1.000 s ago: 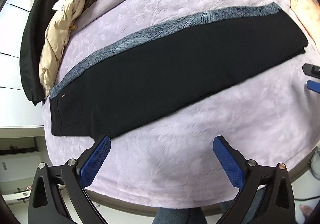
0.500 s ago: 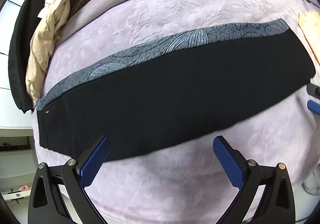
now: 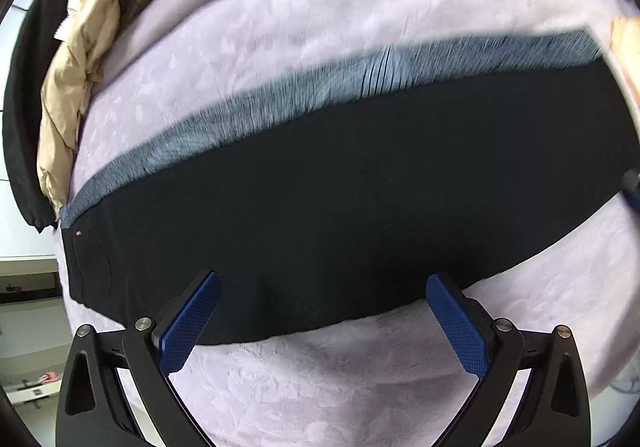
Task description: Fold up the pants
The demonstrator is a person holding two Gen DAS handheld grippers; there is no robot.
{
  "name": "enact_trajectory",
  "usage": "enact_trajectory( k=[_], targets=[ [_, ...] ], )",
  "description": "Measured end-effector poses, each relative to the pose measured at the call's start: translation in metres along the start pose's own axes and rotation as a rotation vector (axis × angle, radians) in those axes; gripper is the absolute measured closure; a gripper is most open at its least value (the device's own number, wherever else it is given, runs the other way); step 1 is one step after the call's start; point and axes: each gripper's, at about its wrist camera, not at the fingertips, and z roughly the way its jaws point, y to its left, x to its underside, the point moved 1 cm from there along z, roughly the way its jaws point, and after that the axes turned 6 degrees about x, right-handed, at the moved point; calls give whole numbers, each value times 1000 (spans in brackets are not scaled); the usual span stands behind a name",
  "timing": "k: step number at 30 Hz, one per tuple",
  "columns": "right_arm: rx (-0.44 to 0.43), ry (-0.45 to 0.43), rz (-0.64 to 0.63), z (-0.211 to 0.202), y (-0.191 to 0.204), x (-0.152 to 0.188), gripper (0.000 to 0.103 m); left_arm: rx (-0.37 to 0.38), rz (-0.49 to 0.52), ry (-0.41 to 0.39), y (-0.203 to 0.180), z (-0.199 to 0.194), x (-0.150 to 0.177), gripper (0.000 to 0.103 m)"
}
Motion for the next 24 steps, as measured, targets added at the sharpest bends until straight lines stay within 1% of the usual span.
enact_trajectory(
  k=[2,4,6,7,9,11,15,19,24],
  targets=[
    [-22,4,14,-2,-2,1,81,4,-11,13,4,4,2,0],
    [-54,22,25,-4,-3,1,80,13,-14,5,6,3,5,0],
    [-102,40,33,-4,-6,4,72,14,-13,-8,7,0,5,0],
    [-128,40,31,-5,-7,5,62,19,-16,-22,8,-3,3,0],
    [-164,41,23,-2,-4,8,52,35,-27,-51,9,-7,-2,0],
    [-184,41,15,1,0,12,52,52,-36,-81,9,-10,-7,0],
    [-206,32,4,9,2,13,52,116,-28,-125,-2,-6,-20,0],
    [-237,14,-4,16,1,14,52,149,-33,-123,-7,15,-23,0],
    [-323,-31,-3,25,12,6,51,190,-80,-132,-5,27,-18,0]
  ],
)
